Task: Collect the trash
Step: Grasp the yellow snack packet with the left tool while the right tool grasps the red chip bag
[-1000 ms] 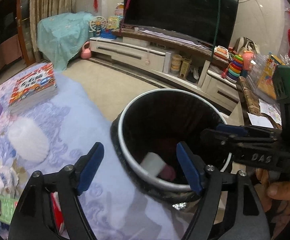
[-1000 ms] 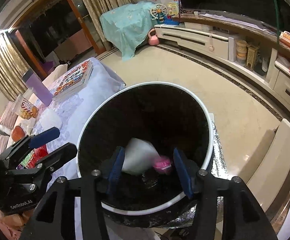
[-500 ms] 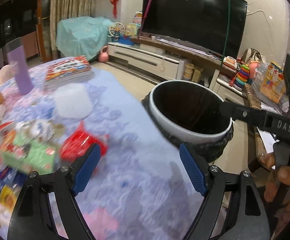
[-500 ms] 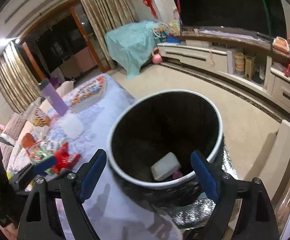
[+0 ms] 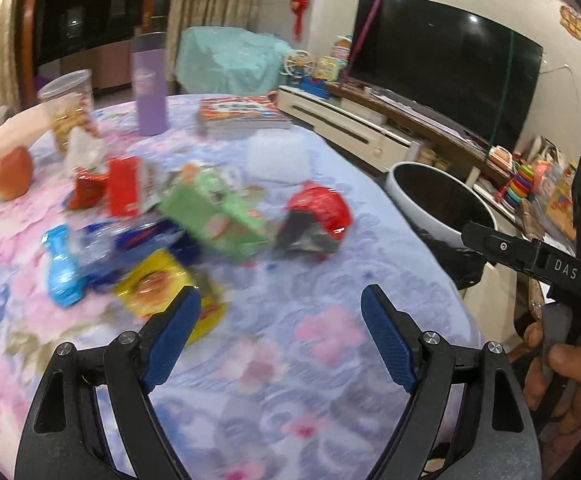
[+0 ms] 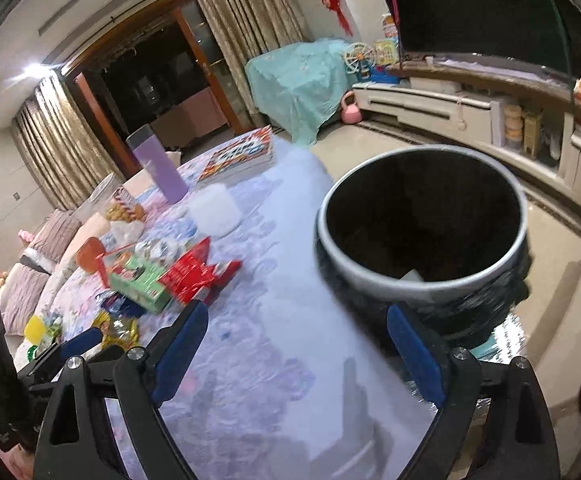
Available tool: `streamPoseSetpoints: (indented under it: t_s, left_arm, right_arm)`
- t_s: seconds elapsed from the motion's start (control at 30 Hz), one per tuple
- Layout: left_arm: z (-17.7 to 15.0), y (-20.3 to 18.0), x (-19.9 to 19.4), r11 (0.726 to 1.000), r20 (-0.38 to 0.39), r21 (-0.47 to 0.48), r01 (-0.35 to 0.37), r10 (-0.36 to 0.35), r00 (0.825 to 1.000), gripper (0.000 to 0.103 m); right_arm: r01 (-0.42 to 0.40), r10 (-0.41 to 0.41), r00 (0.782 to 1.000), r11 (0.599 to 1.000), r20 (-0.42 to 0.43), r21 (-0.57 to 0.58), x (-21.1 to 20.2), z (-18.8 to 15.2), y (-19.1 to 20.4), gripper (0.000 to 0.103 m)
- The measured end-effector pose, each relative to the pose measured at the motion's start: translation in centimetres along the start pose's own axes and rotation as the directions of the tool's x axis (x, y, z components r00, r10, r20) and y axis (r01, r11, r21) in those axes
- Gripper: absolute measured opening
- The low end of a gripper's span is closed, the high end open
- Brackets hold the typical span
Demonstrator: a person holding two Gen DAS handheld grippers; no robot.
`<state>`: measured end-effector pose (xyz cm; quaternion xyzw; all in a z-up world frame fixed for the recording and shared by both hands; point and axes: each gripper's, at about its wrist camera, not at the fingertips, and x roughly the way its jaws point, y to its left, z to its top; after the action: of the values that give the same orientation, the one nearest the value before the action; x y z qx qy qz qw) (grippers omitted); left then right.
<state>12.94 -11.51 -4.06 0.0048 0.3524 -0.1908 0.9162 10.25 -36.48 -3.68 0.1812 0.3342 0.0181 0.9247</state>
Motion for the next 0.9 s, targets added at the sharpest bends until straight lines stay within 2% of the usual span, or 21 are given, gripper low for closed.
streamPoseSetpoints:
  t_s: [0.27,0.47,0.63,0.9]
  left_arm:
    - [-2.3,3.0,-2.5,0.997,0.012,-0.033,-0.063,0.063,0.998,0.085]
    - [-3.3,4.8,-3.1,0.993,-0.011,-0.064,-0.097,0.096,0.995,0.085]
    - [-3.7,6.0,-2.6,0.989,-0.044,-0.105,-0.102,0.097,0.994,0.085]
    - [-3.3,6.5,-1.0,0.989,-0.089,-0.112,-0.099,0.090,0.992,0.085]
  right_arm:
    - [-0.056,0.055,0.997,0.998,-0.045,-0.031,1.3,-1.9,3.3,0.093]
    - [-0.089,0.087,0.994,0.995,-0.062,-0.033,1.8,-2.7,4.9,0.093]
    - [-0.111,0.107,0.991,0.993,-0.084,-0.043,2.5,-3.1,6.3,0.093]
    - [-0.129,0.125,0.988,0.991,-0.093,-0.041,4.9,-2.7,7.4,0.092]
